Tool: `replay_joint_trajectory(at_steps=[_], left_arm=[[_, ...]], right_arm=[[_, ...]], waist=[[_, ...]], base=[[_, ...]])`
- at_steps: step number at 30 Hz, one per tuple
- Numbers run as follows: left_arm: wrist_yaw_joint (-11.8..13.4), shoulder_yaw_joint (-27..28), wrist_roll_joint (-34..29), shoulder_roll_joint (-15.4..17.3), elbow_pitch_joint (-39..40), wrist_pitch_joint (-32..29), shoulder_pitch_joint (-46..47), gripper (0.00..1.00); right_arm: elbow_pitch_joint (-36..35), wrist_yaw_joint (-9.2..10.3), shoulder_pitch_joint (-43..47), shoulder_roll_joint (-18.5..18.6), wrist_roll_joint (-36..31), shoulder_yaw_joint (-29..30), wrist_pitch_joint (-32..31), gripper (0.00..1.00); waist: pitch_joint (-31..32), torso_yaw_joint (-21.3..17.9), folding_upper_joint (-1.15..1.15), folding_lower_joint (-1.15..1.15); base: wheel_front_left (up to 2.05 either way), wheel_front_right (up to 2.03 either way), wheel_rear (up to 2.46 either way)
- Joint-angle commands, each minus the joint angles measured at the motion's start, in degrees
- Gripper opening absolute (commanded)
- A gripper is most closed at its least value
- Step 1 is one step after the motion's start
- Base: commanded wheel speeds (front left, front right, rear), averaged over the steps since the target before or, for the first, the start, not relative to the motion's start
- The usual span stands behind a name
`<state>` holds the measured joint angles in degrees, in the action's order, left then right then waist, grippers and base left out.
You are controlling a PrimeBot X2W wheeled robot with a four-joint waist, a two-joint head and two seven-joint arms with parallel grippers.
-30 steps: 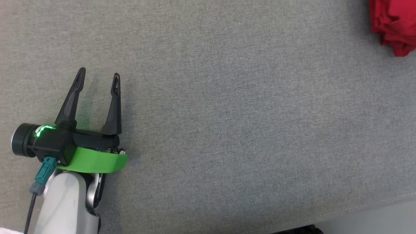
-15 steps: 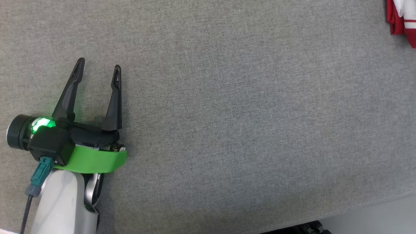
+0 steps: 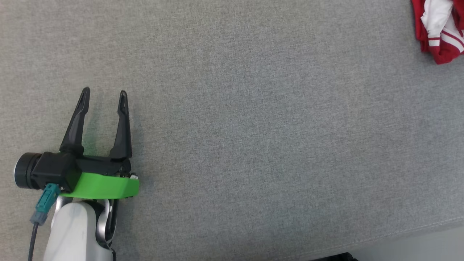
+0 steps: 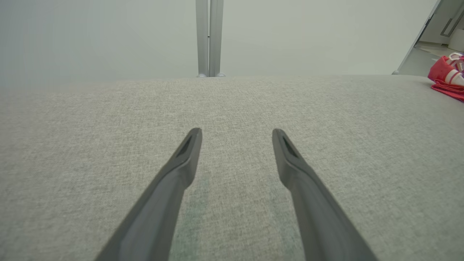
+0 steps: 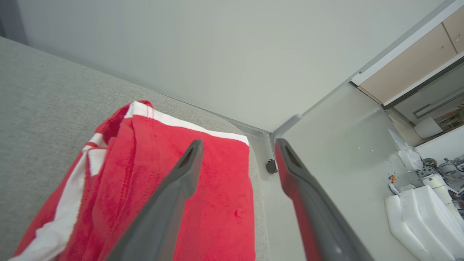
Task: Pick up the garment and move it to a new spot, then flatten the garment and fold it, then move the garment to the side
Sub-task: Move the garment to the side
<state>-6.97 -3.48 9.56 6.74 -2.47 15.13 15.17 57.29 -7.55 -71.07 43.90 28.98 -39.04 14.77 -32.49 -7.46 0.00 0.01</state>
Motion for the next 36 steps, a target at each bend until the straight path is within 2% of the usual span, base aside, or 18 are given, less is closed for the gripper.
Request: replay_joint_trajectory(at_steps=[1, 9, 15, 26, 36], left_arm=[[0.3, 0.7, 0.1, -0.2, -0.5, 0.0, -1.2, 1.00], [0.5, 4.6, 1.2, -1.6, -2.7, 0.0, -7.1, 1.00], [0.2, 6.6, 1.4, -2.2, -4.2, 0.0, -10.8, 1.00], [-0.1, 8.1, 1.2, -3.1, -6.4, 0.0, -14.7, 1.00], [-0.4, 8.6, 1.0, -3.2, -7.4, 0.0, -16.5, 1.00]], right_arm=[[-1.6, 0.14, 1.7, -1.1, 0.3, 1.5, 0.5, 1.00], [-16.2, 0.14, 17.8, -9.4, -3.7, 15.4, 0.4, 1.00], [-27.1, 0.13, 32.6, -17.2, -8.7, 24.8, 0.4, 1.00], [-41.5, 0.13, 54.5, -28.3, -12.3, 32.7, 0.4, 1.00], [-49.1, 0.13, 67.1, -33.4, -14.6, 36.4, 0.4, 1.00]], waist=[[5.3, 1.3, 0.00, -0.01], [14.8, 3.5, 0.00, -0.01], [20.0, 4.8, 0.00, -0.01], [27.6, 7.0, 0.00, -0.01], [30.3, 7.4, 0.00, -0.01]], base=[[0.00, 0.00, 0.00], [0.00, 0.00, 0.00], [0.00, 0.00, 0.00], [0.00, 0.00, 0.00], [0.00, 0.00, 0.00]])
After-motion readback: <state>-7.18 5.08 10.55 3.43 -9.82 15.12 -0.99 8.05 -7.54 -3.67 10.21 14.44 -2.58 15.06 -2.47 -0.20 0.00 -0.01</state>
